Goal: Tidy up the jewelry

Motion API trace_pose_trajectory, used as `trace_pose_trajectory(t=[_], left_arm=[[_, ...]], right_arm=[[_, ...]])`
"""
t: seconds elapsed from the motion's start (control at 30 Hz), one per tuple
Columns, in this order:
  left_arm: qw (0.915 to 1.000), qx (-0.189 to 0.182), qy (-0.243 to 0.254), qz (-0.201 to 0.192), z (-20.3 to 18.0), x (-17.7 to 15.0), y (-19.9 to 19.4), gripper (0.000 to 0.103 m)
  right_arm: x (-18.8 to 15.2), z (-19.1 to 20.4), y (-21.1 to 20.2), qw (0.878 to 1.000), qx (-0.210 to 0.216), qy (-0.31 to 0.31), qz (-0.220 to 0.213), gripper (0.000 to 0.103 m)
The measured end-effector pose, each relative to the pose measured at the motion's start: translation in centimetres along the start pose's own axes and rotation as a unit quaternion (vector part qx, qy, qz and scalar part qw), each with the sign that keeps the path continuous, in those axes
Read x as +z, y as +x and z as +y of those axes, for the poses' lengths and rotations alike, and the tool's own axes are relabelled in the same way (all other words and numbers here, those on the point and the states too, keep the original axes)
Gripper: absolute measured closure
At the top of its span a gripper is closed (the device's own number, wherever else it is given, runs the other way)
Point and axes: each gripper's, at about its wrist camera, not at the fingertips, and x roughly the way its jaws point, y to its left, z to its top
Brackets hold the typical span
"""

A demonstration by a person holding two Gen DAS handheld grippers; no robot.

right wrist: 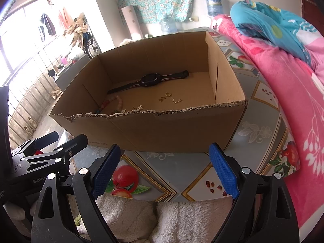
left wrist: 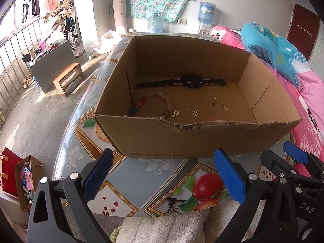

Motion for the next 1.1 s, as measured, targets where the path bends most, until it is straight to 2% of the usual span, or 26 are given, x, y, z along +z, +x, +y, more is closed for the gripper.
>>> trace_pose_trajectory(t=[1.1], left_arm=[[0.9999,0.009,-0.007,0.012,0.13,-0.01,0.81,0.006]], right_arm=[[-0.07,-0.01,0.63,1.0,0.002,0.001,0.006,0.018]])
